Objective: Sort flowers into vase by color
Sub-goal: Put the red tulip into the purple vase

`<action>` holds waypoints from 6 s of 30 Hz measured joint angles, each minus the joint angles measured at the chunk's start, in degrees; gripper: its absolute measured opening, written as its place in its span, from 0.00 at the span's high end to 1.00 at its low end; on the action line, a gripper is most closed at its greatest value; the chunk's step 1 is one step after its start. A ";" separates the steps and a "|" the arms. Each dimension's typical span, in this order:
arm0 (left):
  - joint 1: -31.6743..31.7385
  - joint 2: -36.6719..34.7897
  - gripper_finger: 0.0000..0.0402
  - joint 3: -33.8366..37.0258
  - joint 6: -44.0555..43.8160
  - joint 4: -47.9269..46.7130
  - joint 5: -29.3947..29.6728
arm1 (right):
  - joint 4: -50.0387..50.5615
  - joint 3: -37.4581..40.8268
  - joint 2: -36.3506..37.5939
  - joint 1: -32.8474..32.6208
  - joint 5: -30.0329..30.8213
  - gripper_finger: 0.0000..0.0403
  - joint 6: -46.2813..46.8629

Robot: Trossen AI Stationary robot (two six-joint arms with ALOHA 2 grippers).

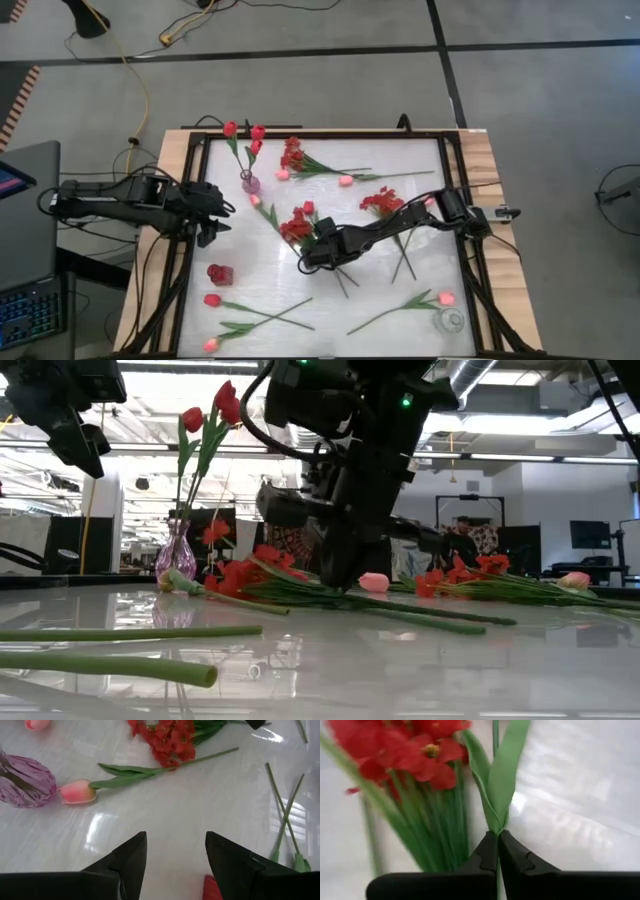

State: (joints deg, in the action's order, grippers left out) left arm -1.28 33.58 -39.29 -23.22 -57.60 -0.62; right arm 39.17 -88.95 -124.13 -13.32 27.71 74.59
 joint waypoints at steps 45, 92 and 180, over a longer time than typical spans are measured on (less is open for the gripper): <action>-0.05 -3.06 0.53 -2.35 6.07 16.84 -4.94 | -26.53 -0.98 25.89 -0.56 14.52 0.92 -53.82; -10.56 28.07 0.55 14.21 14.01 103.37 5.99 | -80.08 14.86 19.93 4.72 -16.18 0.92 -57.10; 11.40 -9.97 1.00 13.33 18.36 50.46 39.51 | -44.24 14.78 26.33 5.83 -18.19 0.29 -58.55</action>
State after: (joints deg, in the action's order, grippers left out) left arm 10.12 23.62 -25.96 -4.86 -7.14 38.89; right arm -5.07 -74.17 -97.80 -7.49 9.52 16.04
